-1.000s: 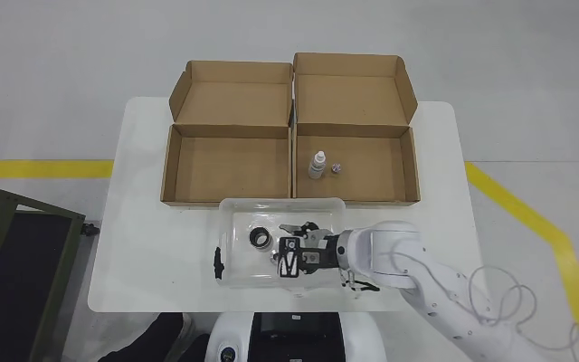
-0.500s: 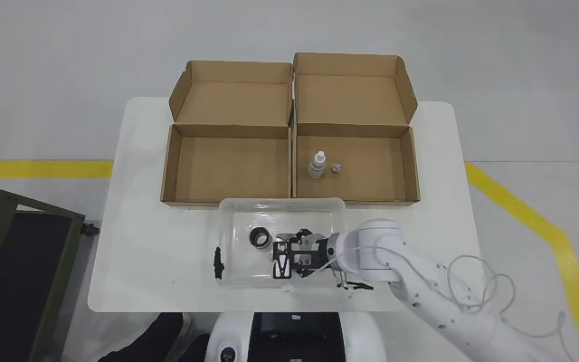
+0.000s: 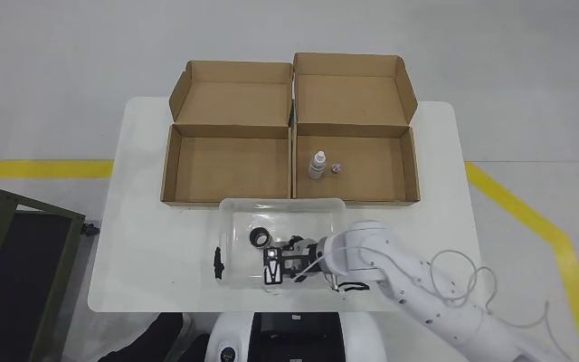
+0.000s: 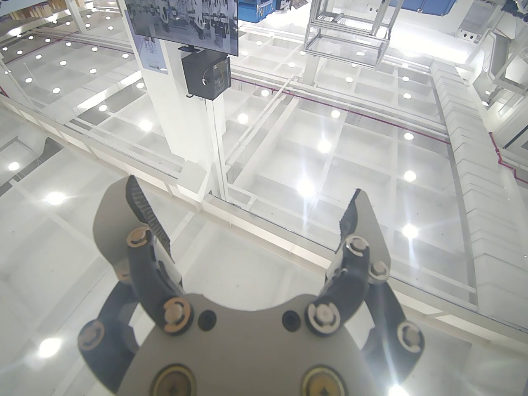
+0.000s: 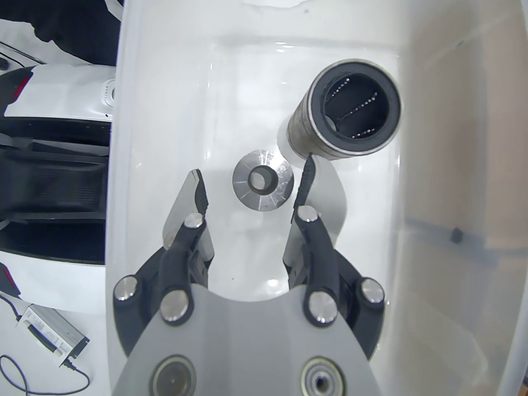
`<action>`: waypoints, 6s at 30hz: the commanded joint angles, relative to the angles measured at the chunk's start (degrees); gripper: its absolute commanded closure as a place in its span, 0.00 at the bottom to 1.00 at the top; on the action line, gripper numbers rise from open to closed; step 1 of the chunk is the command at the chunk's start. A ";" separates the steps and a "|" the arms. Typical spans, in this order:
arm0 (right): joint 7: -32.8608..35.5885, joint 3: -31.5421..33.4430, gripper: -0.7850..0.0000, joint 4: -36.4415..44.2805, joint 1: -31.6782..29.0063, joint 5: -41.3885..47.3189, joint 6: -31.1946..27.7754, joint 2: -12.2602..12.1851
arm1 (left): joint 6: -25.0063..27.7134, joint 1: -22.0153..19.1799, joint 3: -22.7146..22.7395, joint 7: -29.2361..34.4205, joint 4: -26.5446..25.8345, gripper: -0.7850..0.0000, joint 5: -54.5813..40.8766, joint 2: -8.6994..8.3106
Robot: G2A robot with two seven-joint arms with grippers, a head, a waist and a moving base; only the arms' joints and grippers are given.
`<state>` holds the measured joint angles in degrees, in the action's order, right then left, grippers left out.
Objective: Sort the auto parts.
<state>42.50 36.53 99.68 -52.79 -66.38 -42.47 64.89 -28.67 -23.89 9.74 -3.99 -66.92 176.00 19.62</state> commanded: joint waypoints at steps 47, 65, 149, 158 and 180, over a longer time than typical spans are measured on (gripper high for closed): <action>-2.40 9.47 1.00 14.45 -3.58 6.20 -2.73 -1.71 | 0.00 0.00 0.00 0.00 0.00 0.00 0.00 0.00; -20.80 14.06 1.00 18.21 -3.40 9.17 -0.74 -1.17 | 0.00 0.00 0.00 0.00 0.00 0.00 0.00 0.00; -20.75 8.22 1.00 2.52 7.10 7.53 6.26 2.71 | 0.00 0.00 0.00 0.00 0.00 0.00 0.00 0.00; -19.89 4.67 1.00 -5.15 11.54 7.49 10.08 5.07 | 0.00 0.00 0.00 0.00 0.00 0.00 0.00 0.00; -13.99 0.13 1.00 -20.99 18.56 8.13 15.74 10.03 | 0.00 0.00 0.00 0.00 0.00 0.00 0.00 0.00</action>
<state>28.29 36.74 79.26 -34.31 -58.39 -26.76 74.78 -28.67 -23.89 9.74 -3.99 -66.92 176.00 19.62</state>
